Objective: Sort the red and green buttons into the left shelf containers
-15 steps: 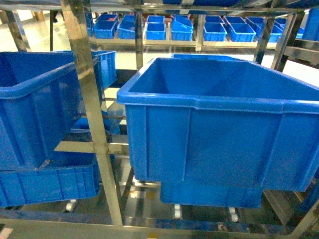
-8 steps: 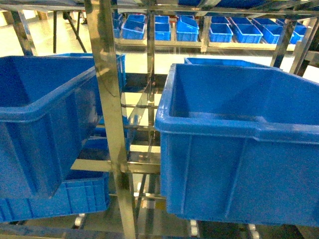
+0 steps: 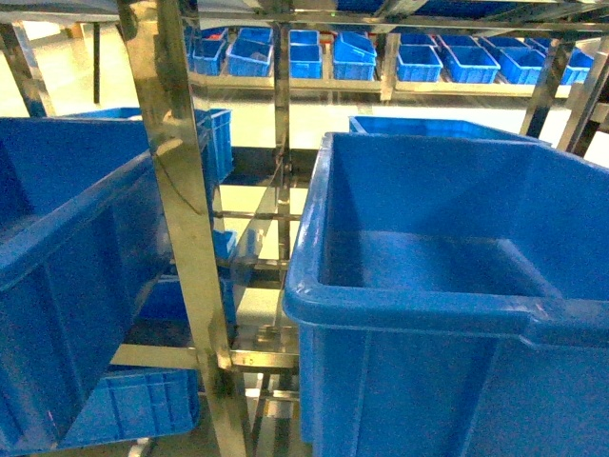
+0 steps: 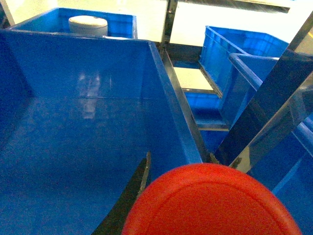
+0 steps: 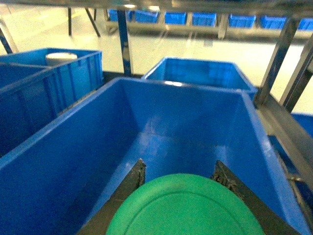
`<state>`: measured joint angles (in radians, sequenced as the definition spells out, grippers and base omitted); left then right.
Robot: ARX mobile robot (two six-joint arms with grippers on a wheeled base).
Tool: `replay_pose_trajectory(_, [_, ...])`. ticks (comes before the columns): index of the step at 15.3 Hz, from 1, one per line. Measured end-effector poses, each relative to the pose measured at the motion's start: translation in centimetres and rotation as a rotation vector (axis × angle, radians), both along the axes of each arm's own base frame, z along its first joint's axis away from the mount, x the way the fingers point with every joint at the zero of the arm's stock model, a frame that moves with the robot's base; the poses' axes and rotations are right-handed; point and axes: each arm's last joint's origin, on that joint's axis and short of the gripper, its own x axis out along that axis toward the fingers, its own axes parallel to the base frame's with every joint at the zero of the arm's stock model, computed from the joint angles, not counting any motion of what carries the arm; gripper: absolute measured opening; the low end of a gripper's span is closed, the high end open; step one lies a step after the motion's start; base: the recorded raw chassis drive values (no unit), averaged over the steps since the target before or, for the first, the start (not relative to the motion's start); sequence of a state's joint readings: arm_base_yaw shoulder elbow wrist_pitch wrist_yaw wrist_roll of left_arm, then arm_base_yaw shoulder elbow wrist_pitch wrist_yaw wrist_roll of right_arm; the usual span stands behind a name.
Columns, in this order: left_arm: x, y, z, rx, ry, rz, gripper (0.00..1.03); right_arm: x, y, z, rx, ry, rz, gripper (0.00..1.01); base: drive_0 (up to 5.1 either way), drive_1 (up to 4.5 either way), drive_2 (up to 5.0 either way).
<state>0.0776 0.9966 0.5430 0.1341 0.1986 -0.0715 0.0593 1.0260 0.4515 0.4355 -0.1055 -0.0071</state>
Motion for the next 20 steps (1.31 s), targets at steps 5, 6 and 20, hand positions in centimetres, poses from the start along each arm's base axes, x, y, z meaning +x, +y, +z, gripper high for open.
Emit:
replay_pose_trajectory(5, [0.0,0.0,0.0,0.000,-0.002,0.000,0.27,7.1,2.7,-1.3,0.059,0.097,0.003,0.35,0.0,0.00,0.0])
replay_pose_trajectory(6, [0.0,0.0,0.0,0.000,-0.002,0.000,0.27,9.0,3.5,-2.4,0.042,0.124,-0.019,0.35,0.0,0.00,0.0])
replay_pose_trajectory(20, [2.3,0.2,-0.5,0.021,-0.021,0.006,0.27,-6.2,-1.6,1.7,-0.257,-0.098,-0.248,0.98,0.0,0.00,0.0])
